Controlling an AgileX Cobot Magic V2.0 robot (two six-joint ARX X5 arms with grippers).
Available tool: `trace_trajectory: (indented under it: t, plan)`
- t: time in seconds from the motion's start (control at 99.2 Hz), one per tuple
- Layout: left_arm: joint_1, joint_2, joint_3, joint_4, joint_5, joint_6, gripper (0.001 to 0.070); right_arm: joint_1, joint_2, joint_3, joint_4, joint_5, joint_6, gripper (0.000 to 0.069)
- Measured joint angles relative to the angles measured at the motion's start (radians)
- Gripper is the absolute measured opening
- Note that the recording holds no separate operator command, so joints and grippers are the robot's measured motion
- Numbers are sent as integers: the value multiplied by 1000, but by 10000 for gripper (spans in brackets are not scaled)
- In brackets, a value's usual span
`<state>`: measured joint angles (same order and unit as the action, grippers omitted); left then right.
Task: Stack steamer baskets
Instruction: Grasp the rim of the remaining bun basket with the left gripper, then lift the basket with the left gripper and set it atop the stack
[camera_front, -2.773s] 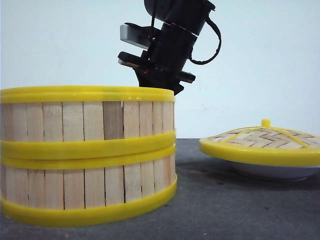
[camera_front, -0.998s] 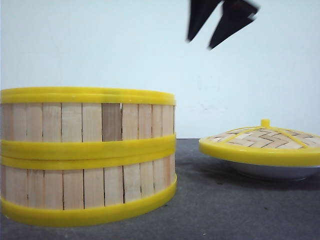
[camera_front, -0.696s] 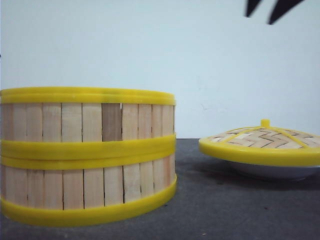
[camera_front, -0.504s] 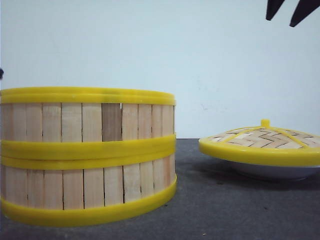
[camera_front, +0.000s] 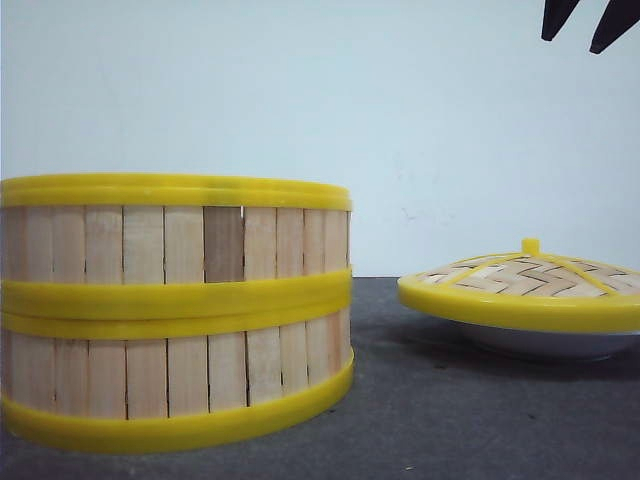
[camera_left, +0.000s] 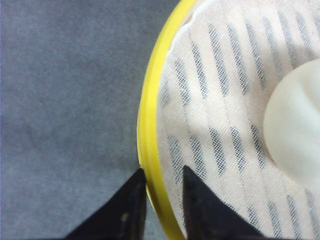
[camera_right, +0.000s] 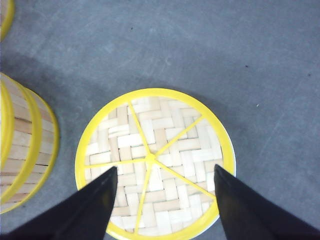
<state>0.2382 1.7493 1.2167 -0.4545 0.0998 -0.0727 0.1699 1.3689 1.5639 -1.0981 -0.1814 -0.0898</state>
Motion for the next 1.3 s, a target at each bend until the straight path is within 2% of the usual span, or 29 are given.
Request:
trace_trajectory:
  t: [0.161,0.373,0.524,0.686,0.857,0.928,1.049,1.15,1.301]
  plan:
    - [0,0,2,1,2,3,32,0,0,0,-17,0,0,376]
    - [0,-2,2,-5,5,13,30,0,-2,0,-20,0,0,376]
    - [2,-43,19,-79,24,34,30,-23,-21,-11,-16,-2,0,376]
    - [4,-103,119,-206,60,80,30,-51,-113,-126,43,-1,0,376]
    - [8,-158,243,-294,96,89,30,-82,-206,-289,99,-1,8,376]
    - [8,-176,301,-339,121,91,30,-86,-226,-352,116,1,12,376]
    - [6,-204,397,-439,218,107,30,-86,-233,-406,122,0,16,376]
    - [-10,-239,420,-502,290,121,30,-85,-233,-418,140,-2,16,376]
    - [-64,-295,420,-613,298,158,30,-85,-233,-422,173,-2,16,376]
